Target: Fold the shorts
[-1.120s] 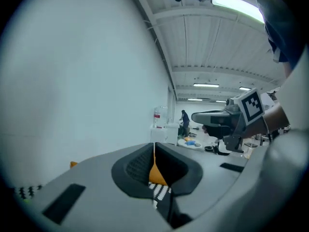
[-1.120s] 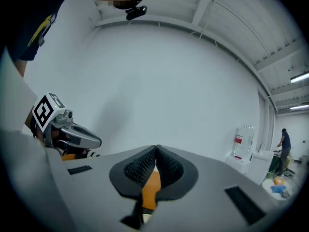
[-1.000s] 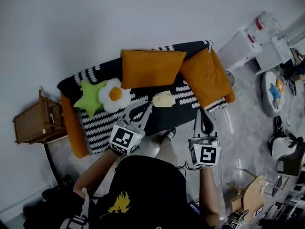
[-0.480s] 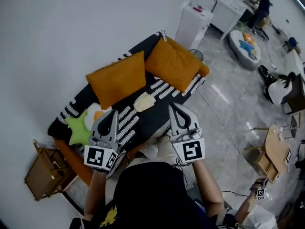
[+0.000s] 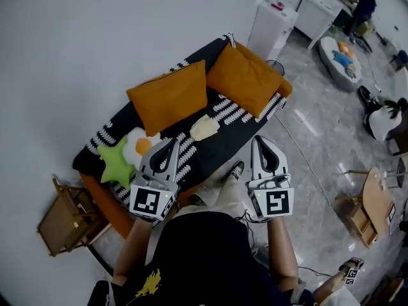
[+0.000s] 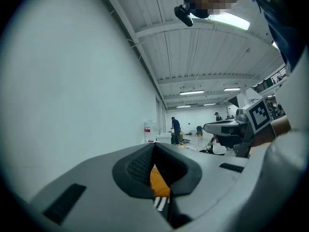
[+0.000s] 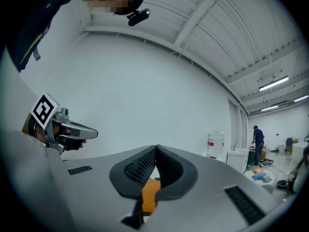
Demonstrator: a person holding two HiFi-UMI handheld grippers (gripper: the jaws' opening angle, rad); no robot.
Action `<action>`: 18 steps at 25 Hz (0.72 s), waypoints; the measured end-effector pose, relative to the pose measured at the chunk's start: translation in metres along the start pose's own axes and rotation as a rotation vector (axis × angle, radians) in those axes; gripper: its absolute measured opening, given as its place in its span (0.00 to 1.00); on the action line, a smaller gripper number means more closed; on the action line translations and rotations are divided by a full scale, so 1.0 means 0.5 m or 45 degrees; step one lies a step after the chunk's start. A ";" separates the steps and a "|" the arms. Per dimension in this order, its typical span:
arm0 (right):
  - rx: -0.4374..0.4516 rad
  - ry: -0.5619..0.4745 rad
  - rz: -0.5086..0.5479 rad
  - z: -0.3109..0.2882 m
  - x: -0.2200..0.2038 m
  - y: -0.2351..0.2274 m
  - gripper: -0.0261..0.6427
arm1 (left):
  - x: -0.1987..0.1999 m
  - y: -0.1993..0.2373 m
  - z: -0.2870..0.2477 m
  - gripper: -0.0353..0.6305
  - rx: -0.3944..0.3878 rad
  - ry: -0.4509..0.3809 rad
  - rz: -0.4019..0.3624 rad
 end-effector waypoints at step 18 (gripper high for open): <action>0.067 -0.003 0.011 -0.010 0.019 0.059 0.06 | 0.020 0.033 0.013 0.07 0.036 -0.048 0.066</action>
Point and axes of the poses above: the fingertips, and each gripper's own axes: z backward along the fingers, y to its left, x out of its top, the point moved 3 cm from there along z, backward along the fingers, and after that the axes turned 8 degrees about -z, right-handed, at the moved point
